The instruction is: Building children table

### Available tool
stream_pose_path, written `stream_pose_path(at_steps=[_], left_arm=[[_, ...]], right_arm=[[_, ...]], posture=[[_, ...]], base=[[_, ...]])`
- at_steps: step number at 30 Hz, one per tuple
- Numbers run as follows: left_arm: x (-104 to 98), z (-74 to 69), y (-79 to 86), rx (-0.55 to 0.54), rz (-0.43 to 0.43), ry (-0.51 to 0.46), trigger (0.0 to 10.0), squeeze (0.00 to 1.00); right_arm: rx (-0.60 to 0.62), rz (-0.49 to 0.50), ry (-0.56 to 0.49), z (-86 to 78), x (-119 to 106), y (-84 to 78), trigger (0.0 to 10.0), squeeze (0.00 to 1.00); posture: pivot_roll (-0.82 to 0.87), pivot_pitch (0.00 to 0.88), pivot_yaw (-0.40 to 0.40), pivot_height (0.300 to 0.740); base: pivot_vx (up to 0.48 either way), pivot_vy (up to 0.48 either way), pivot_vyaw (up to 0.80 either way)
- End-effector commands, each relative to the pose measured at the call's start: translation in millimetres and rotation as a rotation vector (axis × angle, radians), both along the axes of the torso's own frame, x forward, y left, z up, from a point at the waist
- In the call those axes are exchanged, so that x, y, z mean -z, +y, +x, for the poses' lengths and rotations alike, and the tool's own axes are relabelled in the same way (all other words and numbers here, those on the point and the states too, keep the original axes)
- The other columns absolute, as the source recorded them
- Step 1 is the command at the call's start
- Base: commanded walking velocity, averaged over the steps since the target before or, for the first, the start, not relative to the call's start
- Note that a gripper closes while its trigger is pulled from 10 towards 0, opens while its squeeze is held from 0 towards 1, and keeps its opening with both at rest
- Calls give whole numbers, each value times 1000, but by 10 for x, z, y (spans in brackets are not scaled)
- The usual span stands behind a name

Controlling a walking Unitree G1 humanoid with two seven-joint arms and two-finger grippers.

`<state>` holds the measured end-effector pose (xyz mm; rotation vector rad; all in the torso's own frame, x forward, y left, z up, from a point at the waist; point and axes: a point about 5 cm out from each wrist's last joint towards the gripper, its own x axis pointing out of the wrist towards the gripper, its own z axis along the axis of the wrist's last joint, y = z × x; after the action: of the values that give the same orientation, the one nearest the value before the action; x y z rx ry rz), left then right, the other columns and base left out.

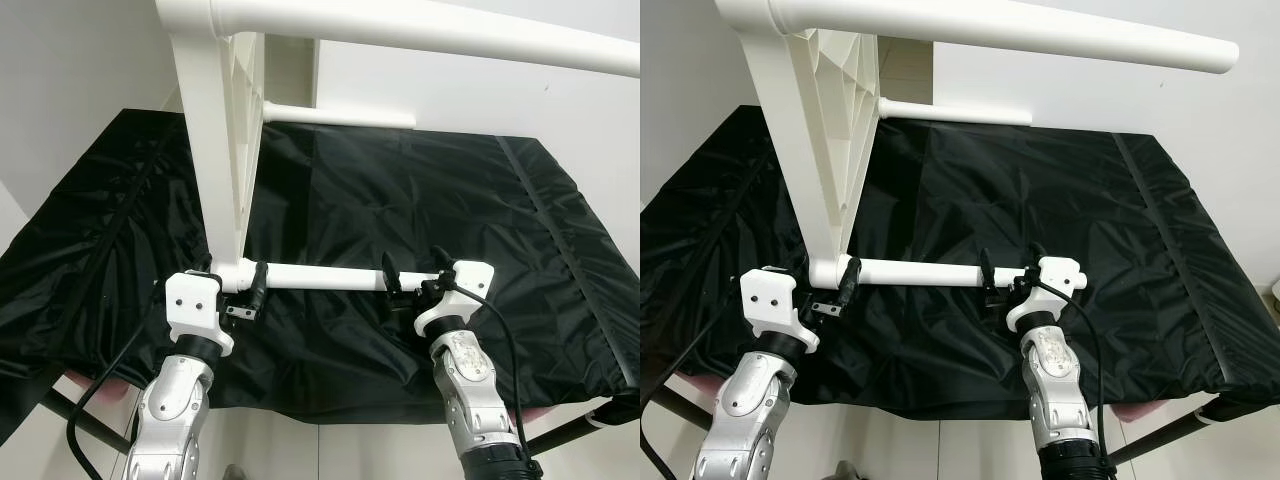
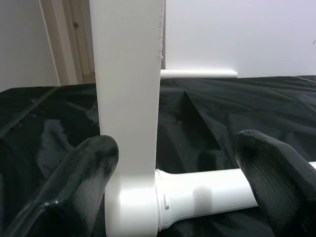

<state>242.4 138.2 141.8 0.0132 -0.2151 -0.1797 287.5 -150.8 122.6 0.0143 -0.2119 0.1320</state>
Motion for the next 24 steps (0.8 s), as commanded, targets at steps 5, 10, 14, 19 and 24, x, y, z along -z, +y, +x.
stream_pose_path(at_steps=[5,10,14,19,24], left_arm=[[57,-14,27,-43,15,7,10000,0],[126,-3,80,-66,23,18,10000,0],[139,0,88,-69,22,21,10000,0],[125,22,70,-68,22,16,10000,0],[98,44,69,-59,1,-1,10000,1000]], right_arm=[[2,1,15,-23,55,-22,10000,0],[13,11,46,-43,167,-56,10000,0],[14,13,52,-49,191,-62,10000,0],[5,22,57,-54,214,-30,10000,0],[-1,42,41,-41,191,-16,10000,1000]], posture=[[-24,35,-29,740],[-25,35,-27,740],[-25,35,-27,740],[-23,30,-21,740],[-26,27,-24,740]], base=[[0,0,0],[0,0,0],[0,0,0],[0,0,0],[0,0,0]])
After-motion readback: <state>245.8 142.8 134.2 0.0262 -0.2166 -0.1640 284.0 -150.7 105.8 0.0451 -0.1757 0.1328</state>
